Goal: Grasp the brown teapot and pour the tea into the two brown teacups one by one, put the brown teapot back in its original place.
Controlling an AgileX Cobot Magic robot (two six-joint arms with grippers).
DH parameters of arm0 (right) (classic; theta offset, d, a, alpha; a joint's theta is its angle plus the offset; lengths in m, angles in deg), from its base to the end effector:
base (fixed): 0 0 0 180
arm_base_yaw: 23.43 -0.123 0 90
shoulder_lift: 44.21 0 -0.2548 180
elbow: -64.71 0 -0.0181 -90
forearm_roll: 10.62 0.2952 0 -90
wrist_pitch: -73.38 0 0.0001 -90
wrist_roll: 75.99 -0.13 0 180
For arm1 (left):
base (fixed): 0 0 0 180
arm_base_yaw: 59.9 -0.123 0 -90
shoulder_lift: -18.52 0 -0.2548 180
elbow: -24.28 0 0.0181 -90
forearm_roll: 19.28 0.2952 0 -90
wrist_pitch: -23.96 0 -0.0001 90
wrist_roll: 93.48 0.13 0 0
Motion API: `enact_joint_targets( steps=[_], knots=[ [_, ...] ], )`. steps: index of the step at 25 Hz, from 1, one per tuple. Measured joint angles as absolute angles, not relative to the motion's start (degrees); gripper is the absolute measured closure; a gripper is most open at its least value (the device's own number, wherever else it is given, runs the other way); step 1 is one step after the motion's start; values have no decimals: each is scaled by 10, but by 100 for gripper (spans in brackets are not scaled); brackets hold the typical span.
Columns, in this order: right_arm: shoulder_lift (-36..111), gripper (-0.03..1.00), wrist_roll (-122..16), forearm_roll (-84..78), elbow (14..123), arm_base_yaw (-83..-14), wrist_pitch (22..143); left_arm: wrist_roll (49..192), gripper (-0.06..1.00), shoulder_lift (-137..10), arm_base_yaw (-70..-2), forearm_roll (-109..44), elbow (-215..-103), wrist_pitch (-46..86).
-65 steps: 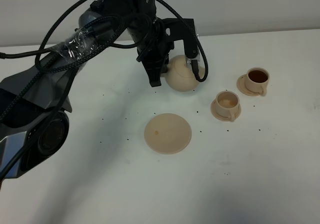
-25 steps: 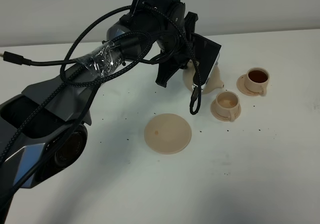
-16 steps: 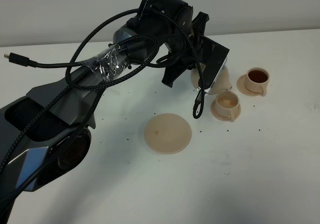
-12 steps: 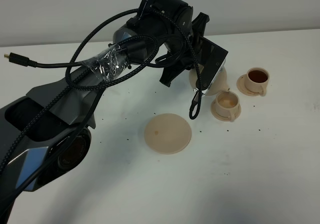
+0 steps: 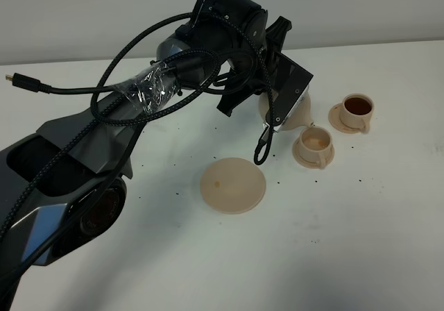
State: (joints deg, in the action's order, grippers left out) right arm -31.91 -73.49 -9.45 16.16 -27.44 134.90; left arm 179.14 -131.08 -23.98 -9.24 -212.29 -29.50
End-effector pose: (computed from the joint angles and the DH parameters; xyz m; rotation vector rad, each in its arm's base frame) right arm 0.1093 0.0100 0.2672 -0.1214 2.1324 0.0404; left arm 0.4863 -0.3298 0.1476 2.4203 1.0751 0.5795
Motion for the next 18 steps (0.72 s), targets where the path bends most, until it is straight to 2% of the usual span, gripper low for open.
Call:
enact_joint_targets(
  steps=[18],
  knots=[
    [-319,73,-735,-94,162,-274,1349,1872,83,-1311,-238,-89,-2123,-277]
  ],
)
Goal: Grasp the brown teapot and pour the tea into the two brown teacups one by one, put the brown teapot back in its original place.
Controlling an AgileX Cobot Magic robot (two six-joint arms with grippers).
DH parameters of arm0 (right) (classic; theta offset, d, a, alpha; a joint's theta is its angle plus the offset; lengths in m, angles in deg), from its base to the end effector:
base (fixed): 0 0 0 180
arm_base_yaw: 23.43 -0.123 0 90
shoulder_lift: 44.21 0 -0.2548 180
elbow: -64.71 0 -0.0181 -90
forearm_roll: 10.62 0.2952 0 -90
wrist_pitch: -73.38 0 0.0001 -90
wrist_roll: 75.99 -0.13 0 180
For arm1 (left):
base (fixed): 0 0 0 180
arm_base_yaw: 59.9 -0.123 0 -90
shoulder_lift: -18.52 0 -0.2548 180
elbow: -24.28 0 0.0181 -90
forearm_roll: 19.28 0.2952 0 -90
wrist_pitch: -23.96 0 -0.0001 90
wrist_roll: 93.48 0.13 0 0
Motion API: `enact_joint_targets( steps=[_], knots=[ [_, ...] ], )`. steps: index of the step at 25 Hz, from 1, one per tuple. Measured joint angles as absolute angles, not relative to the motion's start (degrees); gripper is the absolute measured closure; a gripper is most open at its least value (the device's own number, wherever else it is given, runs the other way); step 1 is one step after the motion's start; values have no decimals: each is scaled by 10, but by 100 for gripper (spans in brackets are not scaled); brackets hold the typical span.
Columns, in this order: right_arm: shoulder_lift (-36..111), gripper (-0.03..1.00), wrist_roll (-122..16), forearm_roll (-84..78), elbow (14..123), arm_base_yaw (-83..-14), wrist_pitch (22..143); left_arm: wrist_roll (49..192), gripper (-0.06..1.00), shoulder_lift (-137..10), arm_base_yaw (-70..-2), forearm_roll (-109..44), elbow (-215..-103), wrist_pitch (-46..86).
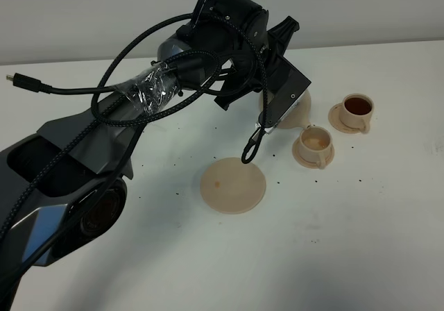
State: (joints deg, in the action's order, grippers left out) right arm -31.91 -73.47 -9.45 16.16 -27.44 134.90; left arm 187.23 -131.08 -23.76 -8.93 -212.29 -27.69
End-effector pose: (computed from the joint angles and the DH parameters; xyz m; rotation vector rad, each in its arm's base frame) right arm 0.1093 0.0100 0.2672 -0.1218 2.1324 0.0402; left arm 0.4878 -0.3336 0.1499 2.4859 0.8877 0.6469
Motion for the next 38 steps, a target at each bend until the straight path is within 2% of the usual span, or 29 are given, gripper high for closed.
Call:
enact_joint_targets(
  steps=[38],
  knots=[
    [-319,73,-735,-94,162,-274,1349,1908,83,-1329,-218,-58,-2123,-228]
  ],
)
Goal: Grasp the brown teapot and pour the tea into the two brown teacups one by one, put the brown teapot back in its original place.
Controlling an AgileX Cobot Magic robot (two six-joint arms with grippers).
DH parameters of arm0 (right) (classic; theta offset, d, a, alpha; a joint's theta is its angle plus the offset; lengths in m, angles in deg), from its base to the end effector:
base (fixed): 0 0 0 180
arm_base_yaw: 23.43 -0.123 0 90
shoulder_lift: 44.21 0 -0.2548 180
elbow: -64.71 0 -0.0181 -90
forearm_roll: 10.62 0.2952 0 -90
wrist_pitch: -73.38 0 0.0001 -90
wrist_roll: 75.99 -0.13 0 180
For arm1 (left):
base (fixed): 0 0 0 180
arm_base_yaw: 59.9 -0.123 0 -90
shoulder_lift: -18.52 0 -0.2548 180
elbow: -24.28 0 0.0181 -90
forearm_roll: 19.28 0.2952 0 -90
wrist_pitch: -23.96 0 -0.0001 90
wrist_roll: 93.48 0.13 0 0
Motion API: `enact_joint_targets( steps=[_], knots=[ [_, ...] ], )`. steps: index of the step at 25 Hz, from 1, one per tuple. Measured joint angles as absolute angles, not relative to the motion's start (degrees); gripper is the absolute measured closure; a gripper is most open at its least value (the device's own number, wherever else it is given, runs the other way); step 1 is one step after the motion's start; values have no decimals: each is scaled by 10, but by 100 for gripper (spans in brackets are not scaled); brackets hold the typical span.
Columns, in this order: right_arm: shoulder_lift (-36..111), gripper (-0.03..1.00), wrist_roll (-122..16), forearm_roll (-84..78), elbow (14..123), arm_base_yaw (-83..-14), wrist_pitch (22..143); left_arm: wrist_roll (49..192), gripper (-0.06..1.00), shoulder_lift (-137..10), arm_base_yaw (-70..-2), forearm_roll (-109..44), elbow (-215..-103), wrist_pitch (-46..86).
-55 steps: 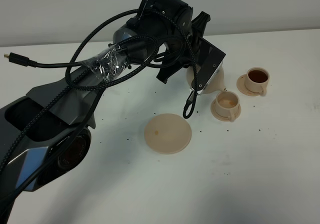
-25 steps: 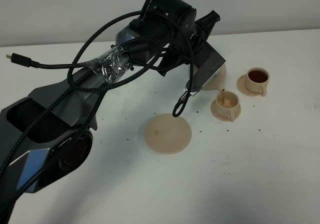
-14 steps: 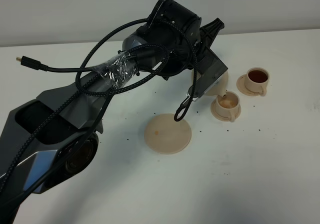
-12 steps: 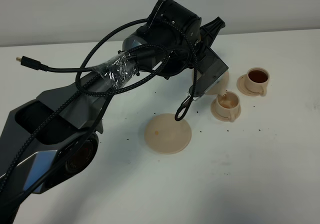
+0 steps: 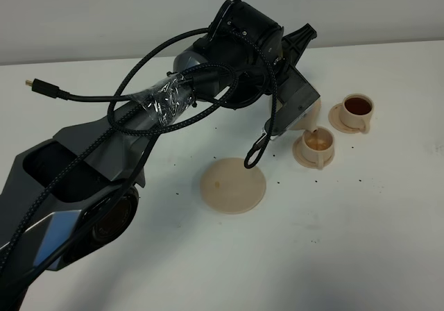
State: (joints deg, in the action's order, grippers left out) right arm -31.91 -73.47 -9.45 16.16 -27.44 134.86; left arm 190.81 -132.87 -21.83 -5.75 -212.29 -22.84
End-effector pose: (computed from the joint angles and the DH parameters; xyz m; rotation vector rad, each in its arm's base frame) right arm 0.1094 0.0100 0.2673 -0.1217 2.1317 0.0402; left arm 0.4862 -0.3526 0.1389 2.5051 0.7133 0.7445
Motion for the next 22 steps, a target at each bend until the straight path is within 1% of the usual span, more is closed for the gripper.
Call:
enact_joint_targets(
  steps=[22],
  knots=[
    [-319,73,-735,-94,162,-274,1349,1934,83,-1329,-216,-52,-2123,-210]
  ],
)
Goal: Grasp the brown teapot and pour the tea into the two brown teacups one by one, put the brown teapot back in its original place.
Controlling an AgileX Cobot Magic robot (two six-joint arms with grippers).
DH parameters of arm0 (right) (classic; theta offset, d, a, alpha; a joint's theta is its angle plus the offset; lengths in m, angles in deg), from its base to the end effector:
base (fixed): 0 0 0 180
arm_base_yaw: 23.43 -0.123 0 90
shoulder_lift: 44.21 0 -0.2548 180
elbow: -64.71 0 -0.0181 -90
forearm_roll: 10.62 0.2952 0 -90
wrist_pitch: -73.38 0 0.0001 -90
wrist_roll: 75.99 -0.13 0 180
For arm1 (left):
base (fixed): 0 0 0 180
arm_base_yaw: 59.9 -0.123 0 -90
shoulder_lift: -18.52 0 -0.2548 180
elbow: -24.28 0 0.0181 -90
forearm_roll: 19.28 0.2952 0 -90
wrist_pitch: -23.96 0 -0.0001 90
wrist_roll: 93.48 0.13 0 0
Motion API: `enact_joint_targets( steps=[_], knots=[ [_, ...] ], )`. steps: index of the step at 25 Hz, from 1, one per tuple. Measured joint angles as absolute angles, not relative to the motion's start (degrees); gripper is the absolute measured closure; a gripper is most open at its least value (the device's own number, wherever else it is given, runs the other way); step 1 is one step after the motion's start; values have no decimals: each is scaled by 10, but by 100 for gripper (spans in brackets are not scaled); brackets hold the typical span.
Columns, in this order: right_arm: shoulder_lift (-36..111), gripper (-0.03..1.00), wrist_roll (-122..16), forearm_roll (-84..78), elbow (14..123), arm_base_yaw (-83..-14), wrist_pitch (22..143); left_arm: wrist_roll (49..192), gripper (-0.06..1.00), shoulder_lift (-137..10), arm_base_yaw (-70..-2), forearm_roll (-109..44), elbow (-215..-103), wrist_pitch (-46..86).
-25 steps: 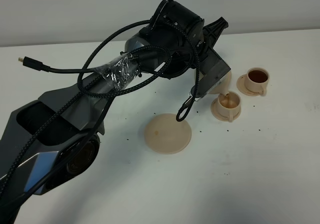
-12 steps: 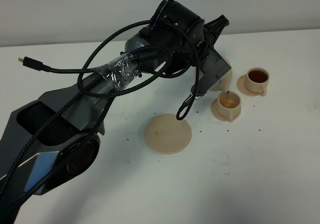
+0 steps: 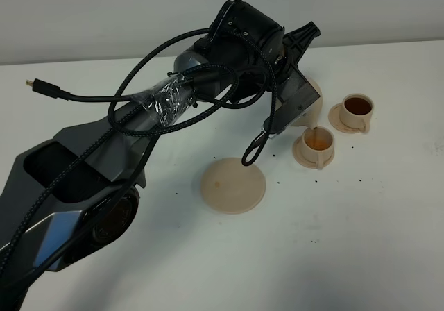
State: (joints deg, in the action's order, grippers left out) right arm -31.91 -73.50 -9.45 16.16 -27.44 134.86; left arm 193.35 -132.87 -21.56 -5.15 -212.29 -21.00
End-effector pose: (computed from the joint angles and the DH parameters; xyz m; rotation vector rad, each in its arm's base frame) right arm 0.1094 0.0100 0.2673 -0.1212 2.1317 0.0405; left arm 0.4872 -0.3567 0.1417 2.5031 0.6348 0.7863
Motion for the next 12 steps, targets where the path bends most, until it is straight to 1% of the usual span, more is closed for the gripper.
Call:
enact_joint_targets(
  steps=[12],
  knots=[
    [-319,73,-734,-94,162,-274,1349,1941,83,-1329,-210,-50,-2123,-197]
  ],
)
